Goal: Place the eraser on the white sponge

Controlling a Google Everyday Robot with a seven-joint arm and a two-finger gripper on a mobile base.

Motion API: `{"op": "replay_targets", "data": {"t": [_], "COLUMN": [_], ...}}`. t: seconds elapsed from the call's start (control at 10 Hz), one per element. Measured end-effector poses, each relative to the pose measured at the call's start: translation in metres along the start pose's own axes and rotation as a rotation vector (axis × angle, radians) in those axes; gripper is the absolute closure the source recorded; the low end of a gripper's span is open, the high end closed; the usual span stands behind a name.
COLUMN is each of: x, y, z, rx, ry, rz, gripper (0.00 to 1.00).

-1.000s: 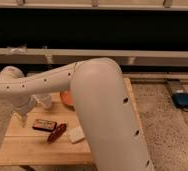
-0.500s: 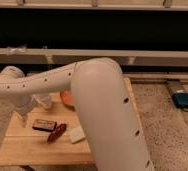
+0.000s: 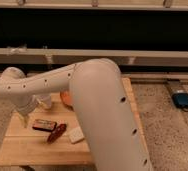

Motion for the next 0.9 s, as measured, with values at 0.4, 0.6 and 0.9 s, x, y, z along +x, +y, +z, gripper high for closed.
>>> {"op": "replay_targets", "data": {"t": [0.4,0.6,0.9], "x": [0.001,0.005,0.003], "y": [0.001,-0.009,-0.017], "z": [0.002,0.021,0.079], "rx": [-0.013,-0.017,0.009], "ry": [-0.011,-0.038,-0.087], "rz": [-0.012,-0.073,-0.142], "gripper": [0.20,0.20,0.20]}}
